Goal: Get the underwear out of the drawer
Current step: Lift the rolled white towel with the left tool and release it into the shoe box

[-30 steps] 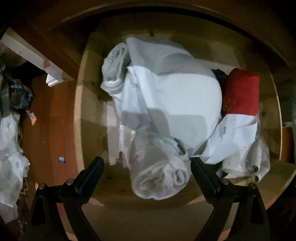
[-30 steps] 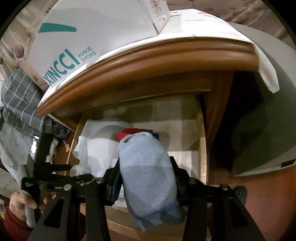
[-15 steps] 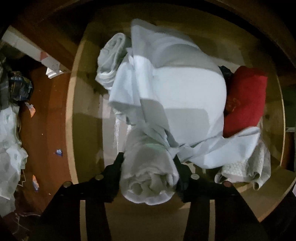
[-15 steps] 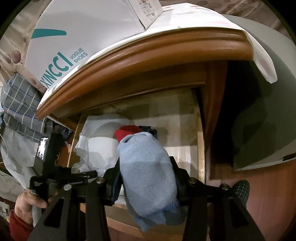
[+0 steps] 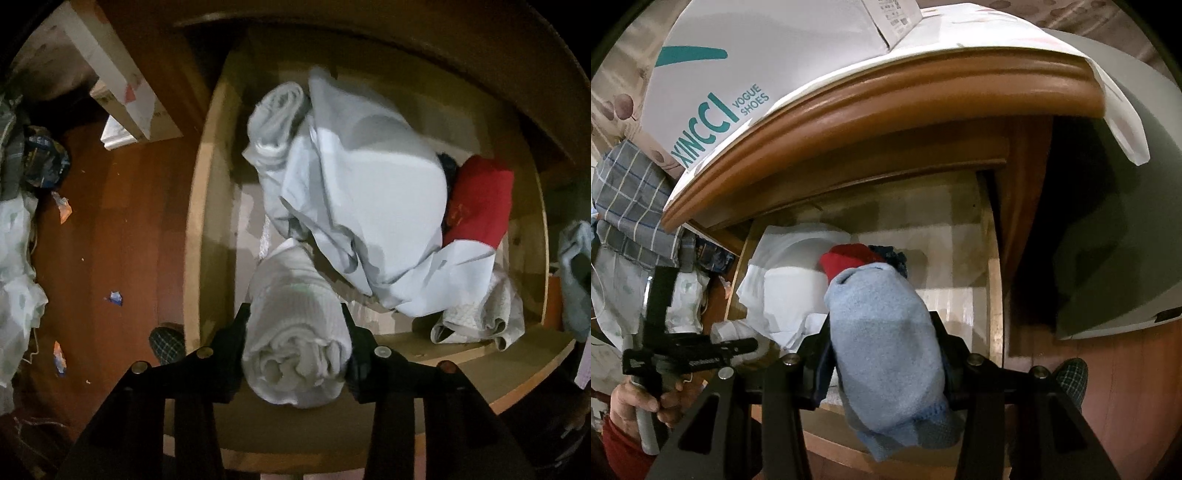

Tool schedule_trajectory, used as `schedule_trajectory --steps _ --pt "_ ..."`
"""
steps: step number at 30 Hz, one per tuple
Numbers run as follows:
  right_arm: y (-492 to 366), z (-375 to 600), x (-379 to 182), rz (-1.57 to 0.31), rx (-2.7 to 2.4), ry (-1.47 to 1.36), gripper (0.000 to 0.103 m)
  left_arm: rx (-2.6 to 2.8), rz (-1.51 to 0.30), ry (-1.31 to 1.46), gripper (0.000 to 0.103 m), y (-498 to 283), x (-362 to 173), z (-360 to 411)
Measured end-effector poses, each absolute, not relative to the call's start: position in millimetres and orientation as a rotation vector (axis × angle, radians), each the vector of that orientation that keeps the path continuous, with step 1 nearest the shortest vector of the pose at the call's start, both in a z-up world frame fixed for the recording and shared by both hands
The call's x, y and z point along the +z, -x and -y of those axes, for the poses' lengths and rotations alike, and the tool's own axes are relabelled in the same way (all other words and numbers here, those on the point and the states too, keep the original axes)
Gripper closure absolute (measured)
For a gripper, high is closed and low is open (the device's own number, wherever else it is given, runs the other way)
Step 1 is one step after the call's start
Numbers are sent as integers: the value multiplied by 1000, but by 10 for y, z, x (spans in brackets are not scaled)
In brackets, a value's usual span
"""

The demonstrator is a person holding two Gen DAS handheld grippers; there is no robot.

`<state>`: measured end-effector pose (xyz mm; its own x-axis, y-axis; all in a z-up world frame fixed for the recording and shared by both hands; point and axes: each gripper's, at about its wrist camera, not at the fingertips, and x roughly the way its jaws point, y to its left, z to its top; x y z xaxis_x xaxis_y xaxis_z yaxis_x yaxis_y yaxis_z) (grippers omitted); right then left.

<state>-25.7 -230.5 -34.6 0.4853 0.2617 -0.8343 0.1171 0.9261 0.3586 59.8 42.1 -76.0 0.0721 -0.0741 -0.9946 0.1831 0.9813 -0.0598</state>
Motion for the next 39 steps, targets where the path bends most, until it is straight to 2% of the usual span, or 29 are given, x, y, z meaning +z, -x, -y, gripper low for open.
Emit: schedule_trajectory --steps 7,15,29,39 --pt "277 2327 -420 -1094 56 -349 57 -201 -1381 -87 64 -517 -461 -458" --pt "279 2295 -436 -1105 52 -307 57 -250 -1275 41 64 -350 54 -668" --pt "285 2293 -459 -1123 18 -265 57 -331 -927 35 64 -542 2009 -767" --pt "273 2271 -492 -1137 11 -241 57 -412 -897 38 64 -1232 2584 -258"
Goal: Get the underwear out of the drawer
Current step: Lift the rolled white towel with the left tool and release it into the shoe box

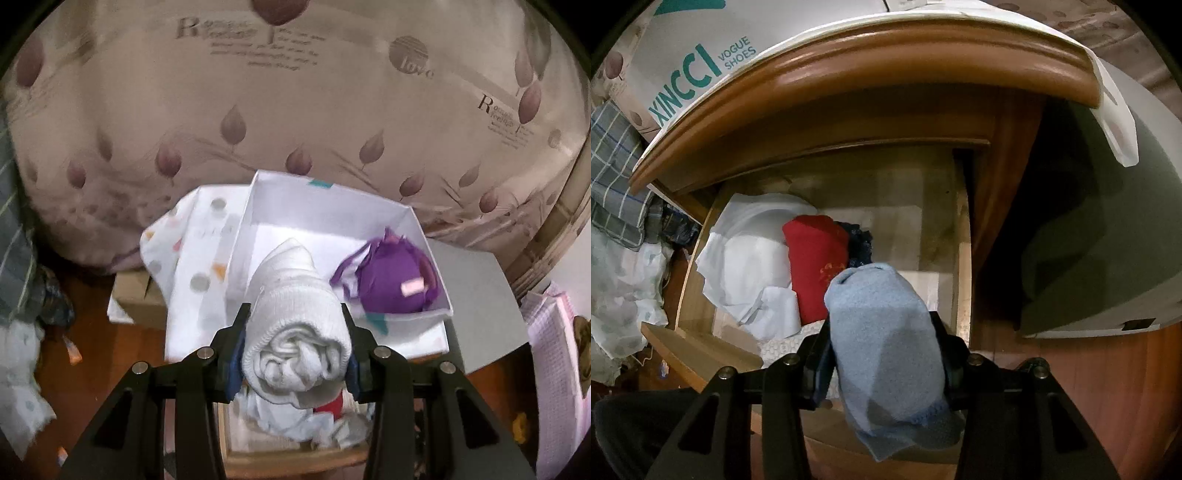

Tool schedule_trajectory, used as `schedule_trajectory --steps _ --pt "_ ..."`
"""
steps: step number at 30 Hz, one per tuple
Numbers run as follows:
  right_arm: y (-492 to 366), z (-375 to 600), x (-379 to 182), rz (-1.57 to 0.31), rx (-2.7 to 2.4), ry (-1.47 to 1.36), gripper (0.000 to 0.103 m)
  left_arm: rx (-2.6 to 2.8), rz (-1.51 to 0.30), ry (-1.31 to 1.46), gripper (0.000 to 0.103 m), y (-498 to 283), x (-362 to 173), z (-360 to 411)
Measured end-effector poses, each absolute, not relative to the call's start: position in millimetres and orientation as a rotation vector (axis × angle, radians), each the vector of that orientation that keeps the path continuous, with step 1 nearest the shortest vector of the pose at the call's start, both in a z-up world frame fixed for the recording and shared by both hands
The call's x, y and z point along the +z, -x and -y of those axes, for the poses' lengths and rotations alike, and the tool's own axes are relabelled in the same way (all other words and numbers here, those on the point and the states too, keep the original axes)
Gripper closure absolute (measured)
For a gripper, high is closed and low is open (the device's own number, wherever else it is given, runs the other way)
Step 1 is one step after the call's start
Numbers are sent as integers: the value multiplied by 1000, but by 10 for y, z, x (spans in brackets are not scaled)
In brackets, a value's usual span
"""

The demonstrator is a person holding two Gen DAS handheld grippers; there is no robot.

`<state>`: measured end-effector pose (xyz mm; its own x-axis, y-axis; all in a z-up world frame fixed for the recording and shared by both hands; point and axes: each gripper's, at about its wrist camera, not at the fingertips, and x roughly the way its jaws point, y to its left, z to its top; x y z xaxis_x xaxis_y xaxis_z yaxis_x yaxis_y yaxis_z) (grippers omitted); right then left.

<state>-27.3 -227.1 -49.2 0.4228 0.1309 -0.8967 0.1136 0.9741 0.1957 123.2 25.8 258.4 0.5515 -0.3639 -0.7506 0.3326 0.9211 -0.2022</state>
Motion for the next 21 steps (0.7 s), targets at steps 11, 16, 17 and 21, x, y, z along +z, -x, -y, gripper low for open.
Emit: schedule_trajectory --steps 11,16,17,21 --pt "265 2288 -499 -1150 21 -249 57 -436 -1002 -29 64 -2041 2257 359" --pt "270 2270 -495 -1155 39 -249 57 -400 -1049 -62 64 -2204 1973 458" --pt "271 2266 -495 -1156 43 -253 57 -404 -1056 -60 64 -2232 1941 467" --pt "262 2261 -498 -1160 49 -256 57 -398 -1091 -26 63 -2327 1814 489"
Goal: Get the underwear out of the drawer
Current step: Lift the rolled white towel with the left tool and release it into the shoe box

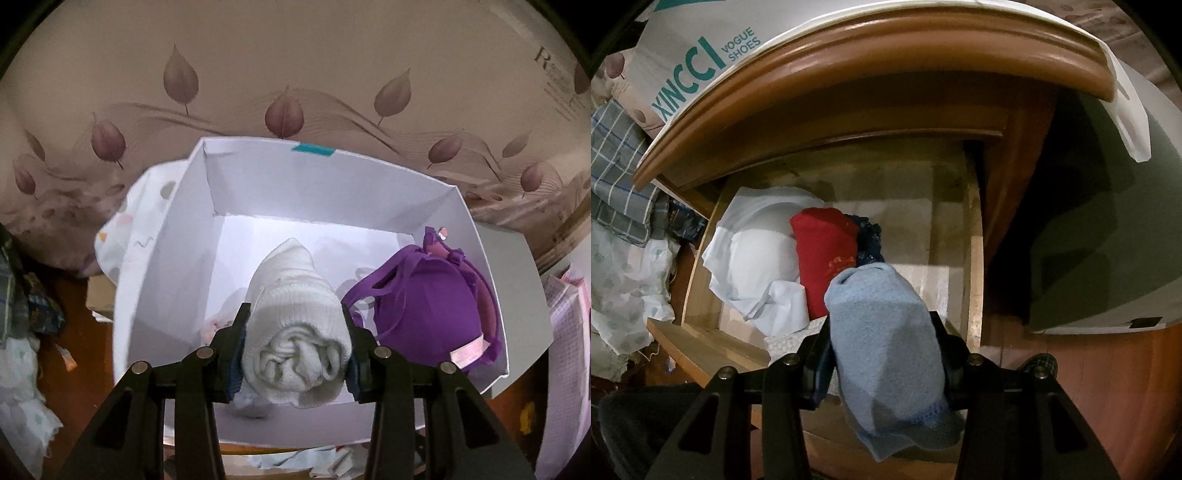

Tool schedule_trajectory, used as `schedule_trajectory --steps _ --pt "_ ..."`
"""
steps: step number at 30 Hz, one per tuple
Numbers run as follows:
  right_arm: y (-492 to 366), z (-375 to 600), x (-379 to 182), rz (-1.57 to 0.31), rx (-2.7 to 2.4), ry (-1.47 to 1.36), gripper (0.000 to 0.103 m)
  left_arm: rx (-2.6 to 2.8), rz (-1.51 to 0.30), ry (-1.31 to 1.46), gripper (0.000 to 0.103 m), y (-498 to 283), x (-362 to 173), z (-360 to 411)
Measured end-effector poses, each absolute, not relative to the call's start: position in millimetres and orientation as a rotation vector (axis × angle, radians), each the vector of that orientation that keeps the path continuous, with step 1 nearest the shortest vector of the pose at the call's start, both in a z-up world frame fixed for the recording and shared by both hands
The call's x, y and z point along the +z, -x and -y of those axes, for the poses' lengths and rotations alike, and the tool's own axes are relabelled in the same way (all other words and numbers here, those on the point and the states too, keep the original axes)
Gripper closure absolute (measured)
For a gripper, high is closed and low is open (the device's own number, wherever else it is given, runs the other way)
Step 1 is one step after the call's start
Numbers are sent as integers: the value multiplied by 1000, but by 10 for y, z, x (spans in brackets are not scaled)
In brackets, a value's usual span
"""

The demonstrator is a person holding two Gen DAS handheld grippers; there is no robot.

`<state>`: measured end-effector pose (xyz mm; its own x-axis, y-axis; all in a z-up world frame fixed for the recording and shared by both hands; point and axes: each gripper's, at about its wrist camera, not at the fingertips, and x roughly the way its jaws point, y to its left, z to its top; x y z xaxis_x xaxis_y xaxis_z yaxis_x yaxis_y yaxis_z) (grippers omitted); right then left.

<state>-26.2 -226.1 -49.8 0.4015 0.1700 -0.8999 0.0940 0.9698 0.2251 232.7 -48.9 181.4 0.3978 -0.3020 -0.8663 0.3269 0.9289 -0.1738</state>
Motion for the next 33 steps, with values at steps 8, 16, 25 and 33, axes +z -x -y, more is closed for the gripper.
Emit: schedule_trajectory --steps 8,16,25,33 --pt "261 2241 -506 -1165 52 -252 57 -360 -1152 1 60 -2331 1613 443" --pt "267 2236 -514 -1164 57 -246 57 -318 -1201 -61 61 -2143 1494 546" --pt "292 2233 -492 -1160 59 -248 57 -310 -1207 35 55 -2070 1438 513" --pt "294 2231 -510 -1161 57 -247 57 -255 -1034 -5 28 -2000 1709 432"
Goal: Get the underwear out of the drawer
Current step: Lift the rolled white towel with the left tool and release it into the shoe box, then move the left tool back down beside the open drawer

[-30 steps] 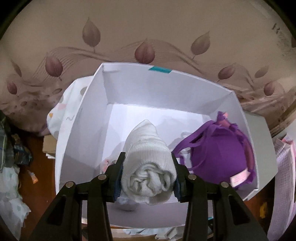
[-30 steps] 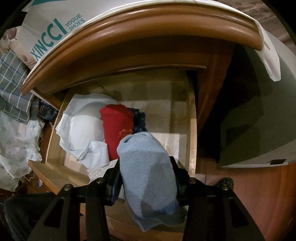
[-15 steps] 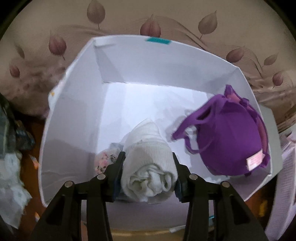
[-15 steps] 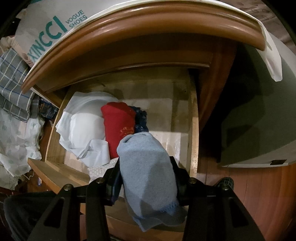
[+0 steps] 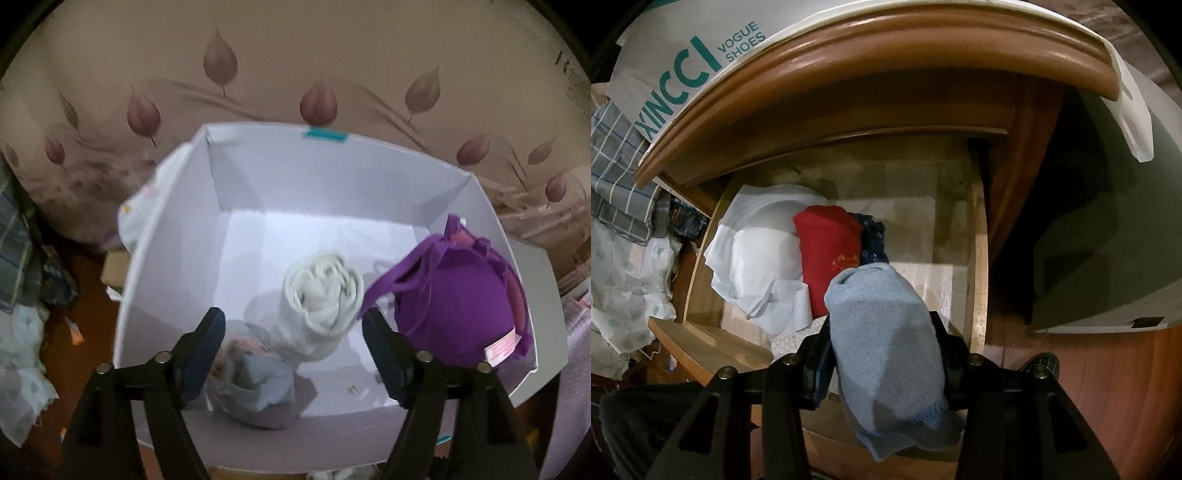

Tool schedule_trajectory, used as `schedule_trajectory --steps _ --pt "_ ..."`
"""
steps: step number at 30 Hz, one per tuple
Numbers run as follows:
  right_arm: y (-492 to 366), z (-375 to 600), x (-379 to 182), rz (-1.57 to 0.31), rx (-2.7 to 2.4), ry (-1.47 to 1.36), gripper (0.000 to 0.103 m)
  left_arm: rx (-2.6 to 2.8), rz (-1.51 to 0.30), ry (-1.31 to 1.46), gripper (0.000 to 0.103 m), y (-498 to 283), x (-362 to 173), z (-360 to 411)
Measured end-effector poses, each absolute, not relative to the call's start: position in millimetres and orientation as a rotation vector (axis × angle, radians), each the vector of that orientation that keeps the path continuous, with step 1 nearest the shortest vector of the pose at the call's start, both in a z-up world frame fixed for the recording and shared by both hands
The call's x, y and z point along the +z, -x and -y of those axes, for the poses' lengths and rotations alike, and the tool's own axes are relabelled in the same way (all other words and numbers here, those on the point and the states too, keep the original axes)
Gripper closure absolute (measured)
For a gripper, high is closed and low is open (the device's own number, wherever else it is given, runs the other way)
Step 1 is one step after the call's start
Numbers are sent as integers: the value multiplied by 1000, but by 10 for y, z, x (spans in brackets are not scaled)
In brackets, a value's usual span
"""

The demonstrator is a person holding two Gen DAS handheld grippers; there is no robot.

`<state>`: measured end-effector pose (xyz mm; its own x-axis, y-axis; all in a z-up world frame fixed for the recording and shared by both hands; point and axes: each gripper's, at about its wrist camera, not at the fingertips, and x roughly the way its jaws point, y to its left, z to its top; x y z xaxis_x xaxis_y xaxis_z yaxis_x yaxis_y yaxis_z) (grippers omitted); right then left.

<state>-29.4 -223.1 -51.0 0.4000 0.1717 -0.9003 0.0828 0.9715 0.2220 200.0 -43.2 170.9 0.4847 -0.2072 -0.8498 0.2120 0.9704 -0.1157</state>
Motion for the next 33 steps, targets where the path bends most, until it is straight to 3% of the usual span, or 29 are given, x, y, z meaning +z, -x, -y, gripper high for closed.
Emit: schedule_trajectory --steps 8,17,24,33 --pt "273 2222 -481 -1145 62 -235 57 -253 -833 -79 18 -1649 2066 359" --pt "284 2227 -478 -1122 61 -238 57 -235 -729 -111 11 -1147 2233 205" --pt "276 2235 -430 -1084 44 -234 57 -122 -695 -122 10 -710 1885 -226" --pt "274 2226 -419 -1050 29 -214 57 38 -831 -33 9 -556 942 -751"
